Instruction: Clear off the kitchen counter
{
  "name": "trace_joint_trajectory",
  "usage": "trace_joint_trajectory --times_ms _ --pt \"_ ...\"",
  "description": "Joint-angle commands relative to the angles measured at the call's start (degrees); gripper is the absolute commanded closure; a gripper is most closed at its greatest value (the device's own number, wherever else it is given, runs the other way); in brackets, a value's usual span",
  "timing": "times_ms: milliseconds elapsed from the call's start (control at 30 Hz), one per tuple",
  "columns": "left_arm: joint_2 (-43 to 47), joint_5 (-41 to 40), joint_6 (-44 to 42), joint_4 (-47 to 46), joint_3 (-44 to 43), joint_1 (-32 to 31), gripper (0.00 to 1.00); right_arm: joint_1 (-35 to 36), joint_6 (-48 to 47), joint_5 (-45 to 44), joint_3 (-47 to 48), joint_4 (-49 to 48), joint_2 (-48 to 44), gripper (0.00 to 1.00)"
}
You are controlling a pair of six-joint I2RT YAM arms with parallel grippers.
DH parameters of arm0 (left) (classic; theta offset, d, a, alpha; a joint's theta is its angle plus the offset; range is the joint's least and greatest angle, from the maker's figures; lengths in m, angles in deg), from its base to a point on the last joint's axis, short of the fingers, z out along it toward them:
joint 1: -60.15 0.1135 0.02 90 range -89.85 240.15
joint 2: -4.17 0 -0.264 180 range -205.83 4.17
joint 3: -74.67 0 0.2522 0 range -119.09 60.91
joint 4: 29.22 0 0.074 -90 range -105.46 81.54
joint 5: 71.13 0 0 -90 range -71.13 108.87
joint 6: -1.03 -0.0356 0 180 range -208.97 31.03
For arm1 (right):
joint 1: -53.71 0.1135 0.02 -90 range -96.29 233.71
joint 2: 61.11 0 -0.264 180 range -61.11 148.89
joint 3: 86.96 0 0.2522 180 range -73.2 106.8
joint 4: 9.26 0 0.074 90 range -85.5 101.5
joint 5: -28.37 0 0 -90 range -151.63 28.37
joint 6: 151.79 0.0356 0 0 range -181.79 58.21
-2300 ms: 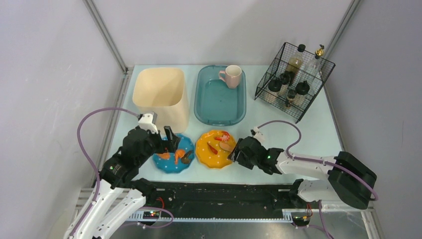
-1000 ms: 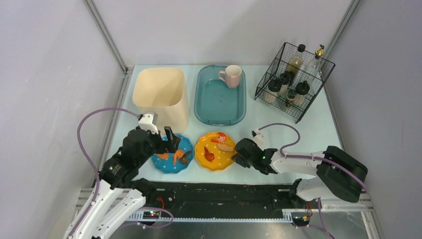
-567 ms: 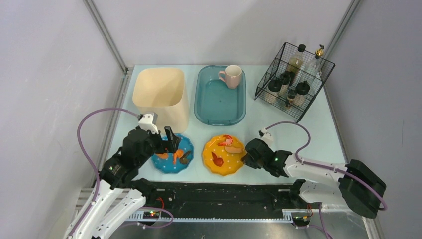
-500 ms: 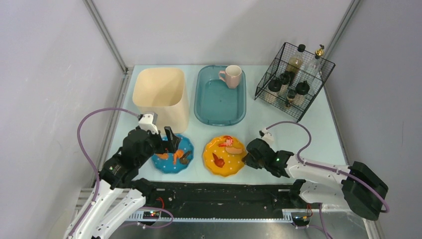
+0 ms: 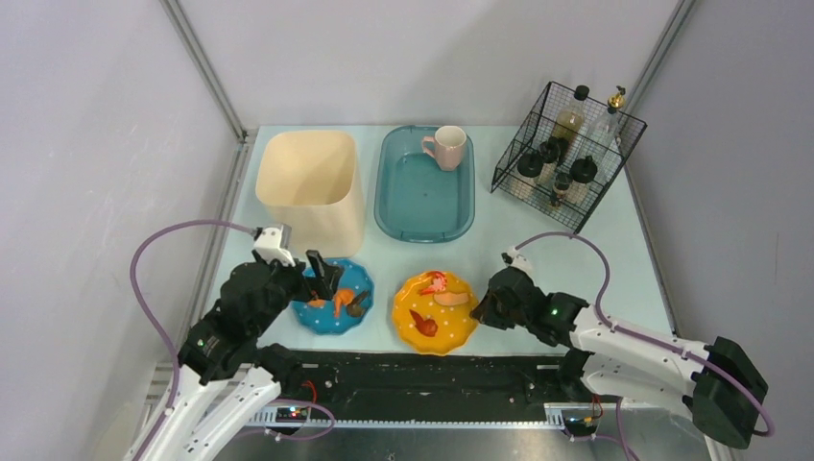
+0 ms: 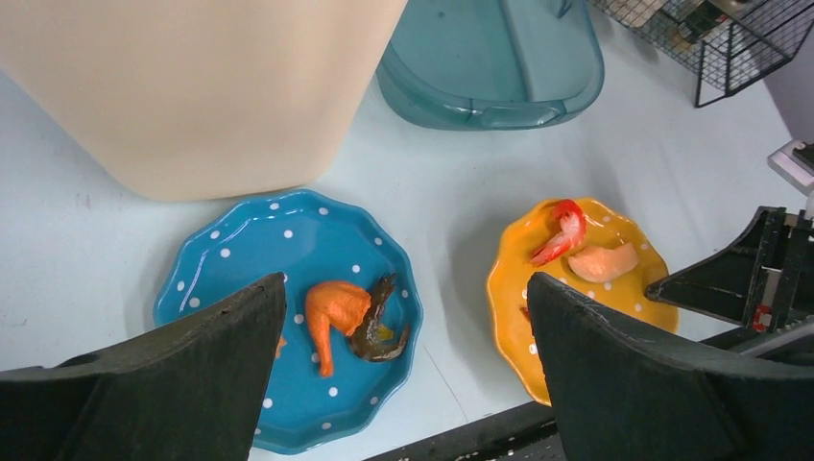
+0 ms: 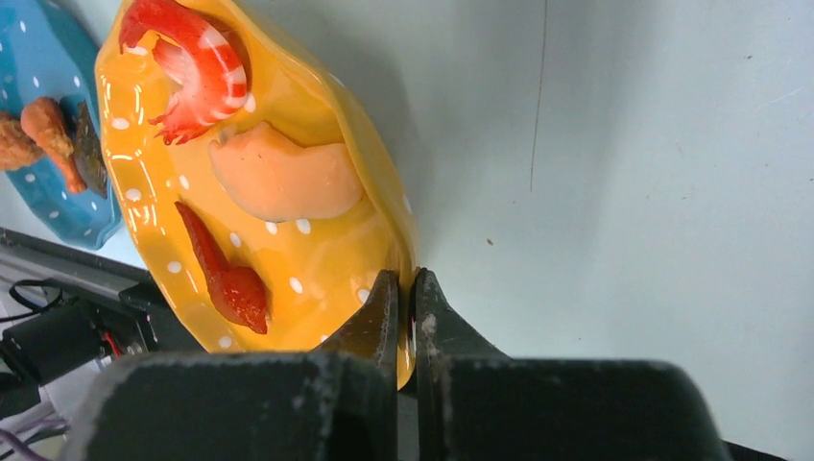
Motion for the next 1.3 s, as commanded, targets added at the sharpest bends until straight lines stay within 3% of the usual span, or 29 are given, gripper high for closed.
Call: trace_joint_trajectory --times_ms 0,200,700,900,1267 --pt "4.56 -0.79 0.36 -1.39 0.21 -0.66 0.00 -0.53 0.05 3.68 6.88 -4.84 -3.55 1.00" --pt "10.90 -5.12 0.34 -1.37 0.45 -0.70 0.00 -2.68 -3.60 7.48 15.12 -1.62 -1.75 1.00" --pt "18.37 -18.04 2.13 0.67 0.30 -0.66 0.00 -11.25 -11.61 16.78 44.65 7.38 12.67 1.00" --pt "20.97 -19.80 2.39 0.94 0.37 -0.69 0.00 -13.04 -13.54 17.83 55.90 10.88 19.97 1.00" --pt "19.36 -19.18 2.27 1.12 0.24 -0.68 0.00 -14.62 -16.75 18.24 86.60 22.59 39.10 1.00"
